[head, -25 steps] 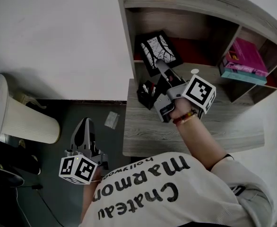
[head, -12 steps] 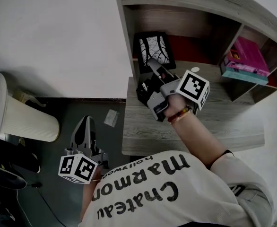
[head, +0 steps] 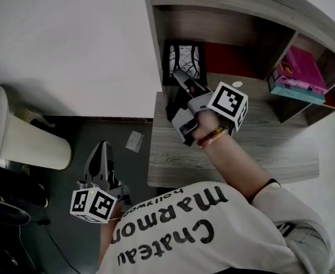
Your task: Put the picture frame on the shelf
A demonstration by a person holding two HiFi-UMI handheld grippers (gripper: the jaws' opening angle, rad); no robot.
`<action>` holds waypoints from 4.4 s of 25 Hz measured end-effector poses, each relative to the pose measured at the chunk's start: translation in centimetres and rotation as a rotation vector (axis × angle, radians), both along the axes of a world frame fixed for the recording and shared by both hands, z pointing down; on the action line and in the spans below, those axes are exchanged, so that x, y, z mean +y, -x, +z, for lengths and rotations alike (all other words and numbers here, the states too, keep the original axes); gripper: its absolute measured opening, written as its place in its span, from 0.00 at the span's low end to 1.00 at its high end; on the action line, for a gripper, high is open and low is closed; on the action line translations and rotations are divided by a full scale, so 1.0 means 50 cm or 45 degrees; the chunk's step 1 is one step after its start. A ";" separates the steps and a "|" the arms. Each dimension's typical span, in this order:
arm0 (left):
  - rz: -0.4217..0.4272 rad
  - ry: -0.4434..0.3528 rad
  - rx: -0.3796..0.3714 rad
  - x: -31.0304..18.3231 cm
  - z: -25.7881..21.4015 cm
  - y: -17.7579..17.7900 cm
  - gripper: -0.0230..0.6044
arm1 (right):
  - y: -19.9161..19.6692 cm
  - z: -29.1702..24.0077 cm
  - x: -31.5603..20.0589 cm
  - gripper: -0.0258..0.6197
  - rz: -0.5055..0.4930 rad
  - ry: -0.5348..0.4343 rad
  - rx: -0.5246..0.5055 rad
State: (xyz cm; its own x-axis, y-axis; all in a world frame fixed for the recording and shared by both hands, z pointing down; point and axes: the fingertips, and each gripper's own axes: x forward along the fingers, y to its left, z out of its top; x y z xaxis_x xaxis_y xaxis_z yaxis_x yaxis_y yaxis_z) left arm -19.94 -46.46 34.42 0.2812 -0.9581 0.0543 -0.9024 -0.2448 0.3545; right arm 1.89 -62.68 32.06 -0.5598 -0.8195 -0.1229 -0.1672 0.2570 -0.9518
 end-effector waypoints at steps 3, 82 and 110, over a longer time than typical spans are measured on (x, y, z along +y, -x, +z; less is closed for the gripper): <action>-0.006 0.001 0.002 -0.001 0.003 0.006 0.06 | 0.005 0.001 -0.007 0.13 0.004 0.016 -0.017; 0.191 -0.155 0.020 0.126 -0.058 -0.019 0.06 | -0.057 -0.001 0.190 0.24 0.111 0.227 -0.204; 0.554 -0.186 0.034 0.278 -0.053 -0.130 0.06 | -0.132 -0.049 0.525 0.08 0.370 -0.342 1.016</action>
State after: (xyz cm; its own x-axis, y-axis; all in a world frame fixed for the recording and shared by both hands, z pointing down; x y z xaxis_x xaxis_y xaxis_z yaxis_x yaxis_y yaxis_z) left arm -13.42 -32.57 31.75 0.6586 -0.7477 -0.0852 -0.6958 -0.6481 0.3095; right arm 8.47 -36.44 29.61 -0.3356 -0.9420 0.0065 -0.8480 0.2991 -0.4376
